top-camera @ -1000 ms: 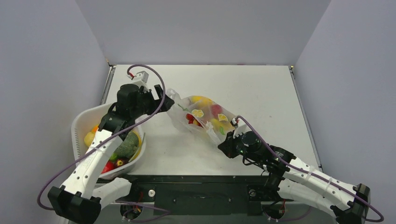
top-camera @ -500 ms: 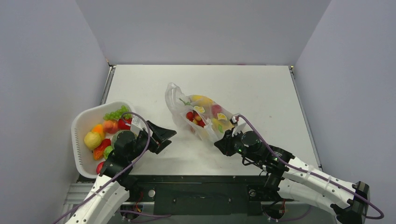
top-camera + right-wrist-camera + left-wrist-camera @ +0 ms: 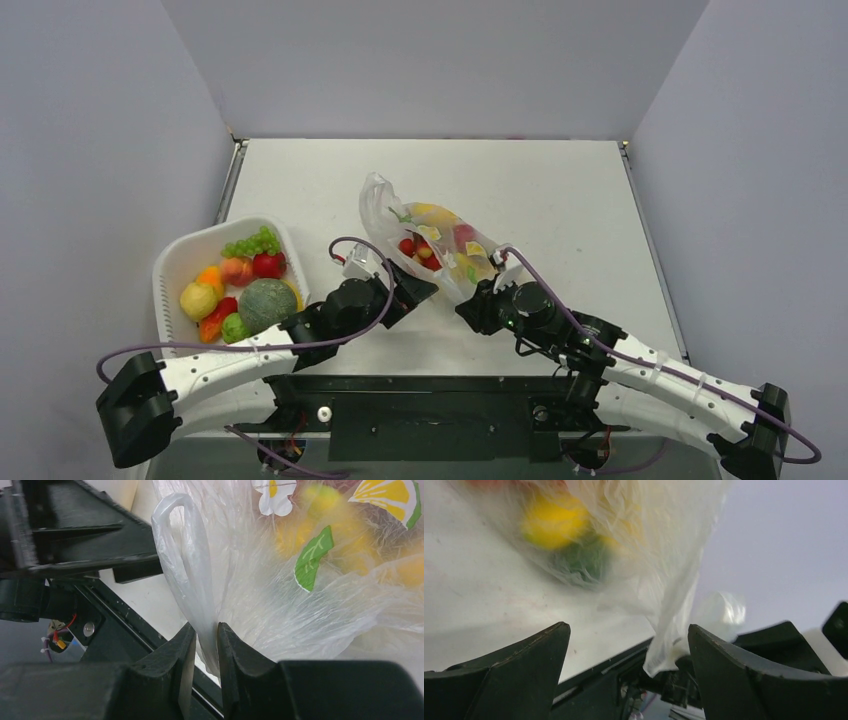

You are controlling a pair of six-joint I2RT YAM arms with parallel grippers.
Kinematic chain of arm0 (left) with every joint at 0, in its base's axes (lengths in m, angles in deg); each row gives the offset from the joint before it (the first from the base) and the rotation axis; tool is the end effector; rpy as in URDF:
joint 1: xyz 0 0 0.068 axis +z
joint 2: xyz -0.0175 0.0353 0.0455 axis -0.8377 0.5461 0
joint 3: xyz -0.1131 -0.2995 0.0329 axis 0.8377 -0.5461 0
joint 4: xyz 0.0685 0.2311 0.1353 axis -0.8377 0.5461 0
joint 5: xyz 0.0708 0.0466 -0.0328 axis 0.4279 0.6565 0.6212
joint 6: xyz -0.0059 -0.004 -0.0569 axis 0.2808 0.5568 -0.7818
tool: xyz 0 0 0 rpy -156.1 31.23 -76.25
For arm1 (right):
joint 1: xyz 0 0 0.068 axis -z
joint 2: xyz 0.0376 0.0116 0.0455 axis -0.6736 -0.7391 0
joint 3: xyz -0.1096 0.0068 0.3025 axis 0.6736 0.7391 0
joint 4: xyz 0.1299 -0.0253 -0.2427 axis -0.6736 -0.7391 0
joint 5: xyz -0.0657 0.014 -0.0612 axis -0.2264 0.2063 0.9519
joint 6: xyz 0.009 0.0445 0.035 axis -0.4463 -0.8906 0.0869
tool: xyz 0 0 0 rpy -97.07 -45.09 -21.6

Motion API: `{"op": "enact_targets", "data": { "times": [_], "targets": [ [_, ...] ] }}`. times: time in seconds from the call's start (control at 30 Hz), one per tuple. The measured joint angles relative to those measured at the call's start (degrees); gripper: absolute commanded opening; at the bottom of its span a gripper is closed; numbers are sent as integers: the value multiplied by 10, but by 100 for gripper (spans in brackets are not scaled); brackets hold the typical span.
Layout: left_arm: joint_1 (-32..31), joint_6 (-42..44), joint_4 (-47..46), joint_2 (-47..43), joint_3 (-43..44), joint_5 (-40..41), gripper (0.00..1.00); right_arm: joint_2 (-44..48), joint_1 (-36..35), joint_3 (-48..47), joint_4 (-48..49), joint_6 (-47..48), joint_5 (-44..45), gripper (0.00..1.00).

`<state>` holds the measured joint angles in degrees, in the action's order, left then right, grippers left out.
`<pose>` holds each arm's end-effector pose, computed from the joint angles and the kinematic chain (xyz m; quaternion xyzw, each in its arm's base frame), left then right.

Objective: Take the fake fruits out of the plastic bag
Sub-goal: Adjust the plastic bag at the center of the board.

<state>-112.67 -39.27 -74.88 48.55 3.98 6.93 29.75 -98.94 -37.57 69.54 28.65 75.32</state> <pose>0.1207 -0.1638 0.2626 -0.2107 0.7961 -0.4860 0.2926 0.0928 0.1384 0.2955 -0.1631 0.8288 0.3682 0.3884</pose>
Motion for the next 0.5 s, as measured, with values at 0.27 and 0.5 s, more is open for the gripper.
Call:
{"op": "enact_targets", "data": {
  "times": [0.27,0.5],
  "targets": [
    [-4,26,-107,118,30,89,39,9,-9,0,-7,0,10,15],
    [2,58,-132,137,41,111,0,23,-16,0,-25,-1,14,9]
  ]
}}
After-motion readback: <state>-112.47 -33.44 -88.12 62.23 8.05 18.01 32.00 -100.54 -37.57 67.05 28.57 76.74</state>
